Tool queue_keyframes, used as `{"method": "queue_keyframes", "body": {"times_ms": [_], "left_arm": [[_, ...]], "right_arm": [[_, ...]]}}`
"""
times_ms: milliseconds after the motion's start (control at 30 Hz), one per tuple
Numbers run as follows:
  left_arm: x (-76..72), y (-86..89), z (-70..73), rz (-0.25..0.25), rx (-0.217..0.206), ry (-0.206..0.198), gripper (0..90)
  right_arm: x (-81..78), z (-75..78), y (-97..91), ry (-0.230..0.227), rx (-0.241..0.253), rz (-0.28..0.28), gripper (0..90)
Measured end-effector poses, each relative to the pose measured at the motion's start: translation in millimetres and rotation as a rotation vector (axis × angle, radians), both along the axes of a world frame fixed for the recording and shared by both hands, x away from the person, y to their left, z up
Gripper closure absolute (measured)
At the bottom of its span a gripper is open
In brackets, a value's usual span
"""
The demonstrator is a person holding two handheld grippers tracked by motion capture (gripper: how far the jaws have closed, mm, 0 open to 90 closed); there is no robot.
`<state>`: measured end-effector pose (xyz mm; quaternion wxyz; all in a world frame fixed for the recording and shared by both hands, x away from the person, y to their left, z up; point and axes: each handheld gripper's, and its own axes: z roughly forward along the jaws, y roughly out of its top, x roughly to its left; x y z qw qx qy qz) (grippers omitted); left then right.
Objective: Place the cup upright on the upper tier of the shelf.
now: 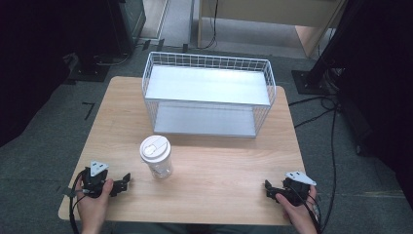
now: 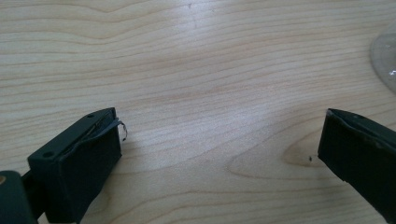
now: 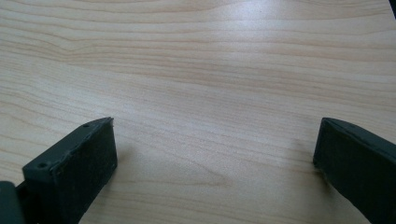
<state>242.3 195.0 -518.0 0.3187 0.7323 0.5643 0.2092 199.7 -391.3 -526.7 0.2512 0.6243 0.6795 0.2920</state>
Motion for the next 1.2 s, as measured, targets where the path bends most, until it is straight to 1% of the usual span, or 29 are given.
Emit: {"method": "queue_keyframes", "body": {"times_ms": [67, 100, 133, 167, 200, 267, 300, 367, 400, 433, 467, 533, 600, 633, 667, 700, 733, 800, 833, 900, 967, 1000, 1067, 1133, 1200], "left_arm": [[-1.5, -0.9, 0.6, -0.001, 0.006, -0.018, 0.0], [-4.0, -2.1, 1.9, -0.01, 0.012, -0.038, 0.0], [-5.6, -2.9, 2.9, -0.012, 0.025, -0.044, 0.0], [-5.6, -2.9, 2.9, -0.012, 0.025, -0.044, 0.0], [-7.7, -3.6, 3.9, -0.017, 0.039, -0.054, 0.0], [-12.5, -5.7, 5.5, -0.024, 0.053, -0.07, 0.0], [-14.8, -6.4, 6.9, -0.031, 0.051, -0.074, 0.0], [-19.1, -7.6, 11.6, -0.053, 0.024, -0.086, 0.0], [-22.8, -11.1, 16.2, -0.076, -0.004, -0.108, 0.0], [-22.8, -11.1, 16.2, -0.076, -0.004, -0.108, 0.0], [-25.6, -16.7, 19.4, -0.104, -0.004, -0.116, 0.0], [-27.9, -22.6, 21.2, -0.134, -0.019, -0.116, 0.0], [-30.0, -27.3, 23.8, -0.172, -0.052, -0.102, 0.0], [-31.2, -29.5, 25.6, -0.184, -0.071, -0.101, 0.0], [-31.2, -29.5, 25.6, -0.184, -0.071, -0.101, 0.0], [-32.3, -31.9, 27.4, -0.186, -0.084, -0.11, 0.0], [-33.0, -34.6, 29.5, -0.183, -0.087, -0.118, 0.0], [-33.3, -44.3, 34.7, -0.193, -0.111, -0.143, 0.0], [-33.3, -44.3, 34.7, -0.193, -0.111, -0.143, 0.0], [-32.8, -51.8, 37.6, -0.209, -0.126, -0.147, 0.0], [-32.0, -60.4, 39.8, -0.21, -0.143, -0.151, 0.0], [-31.2, -65.1, 40.8, -0.214, -0.141, -0.148, 0.0], [-30.0, -74.6, 42.7, -0.225, -0.123, -0.149, 0.0], [-29.4, -81.8, 43.9, -0.232, -0.12, -0.154, 0.0], [-27.5, -86.8, 44.1, -0.206, -0.12, -0.155, 0.0]], "right_arm": [[0.0, 0.0, 0.0, 0.0, 0.0, -0.001, 0.0], [0.0, 0.0, 0.0, 0.0, 0.0, 0.0, 0.0], [0.0, 0.0, 0.0, 0.0, 0.0, 0.0, 0.0], [0.1, 0.0, 0.0, 0.0, 0.0, 0.0, 0.0], [0.1, 0.0, 0.0, 0.0, 0.0, 0.0, 0.0], [-0.7, 0.2, 0.0, 0.003, 0.001, 0.01, 0.0], [-0.7, 0.2, 0.0, 0.003, 0.001, 0.01, 0.0], [-2.1, 0.2, 0.2, 0.003, 0.001, 0.013, 0.0], [-2.3, 0.1, 0.2, 0.001, -0.001, 0.014, 0.0], [-2.3, 0.1, 0.2, 0.001, -0.001, 0.014, 0.0], [-2.7, 0.1, 0.4, 0.002, 0.001, 0.014, 0.0], [-2.4, 0.0, 0.1, -0.001, -0.001, 0.017, 0.0], [-2.5, 0.1, 0.2, 0.001, 0.0, 0.015, 0.0], [-2.5, 0.1, 0.2, 0.001, 0.0, 0.015, 0.0], [-2.5, 0.1, 0.2, 0.001, 0.0, 0.015, 0.0], [-2.5, 0.1, 0.2, 0.0, 0.0, 0.015, 0.0], [-2.6, 0.1, 0.2, 0.001, 0.0, 0.015, 0.0], [-2.7, 0.1, 0.4, 0.001, 0.001, 0.014, 0.0], [-2.7, 0.1, 0.4, 0.001, 0.001, 0.014, 0.0], [-3.0, 0.2, 0.4, 0.003, 0.002, 0.015, 0.0], [-2.9, 0.2, 0.4, 0.002, 0.002, 0.016, 0.0], [-3.0, 0.3, 0.5, 0.004, 0.003, 0.014, 0.0], [-2.9, 0.1, 0.5, 0.002, 0.002, 0.015, 0.0], [-2.7, 0.1, 0.5, 0.001, 0.001, 0.014, 0.0], [-1.4, 0.2, -0.7, 0.004, 0.003, 0.032, 0.0]]}}
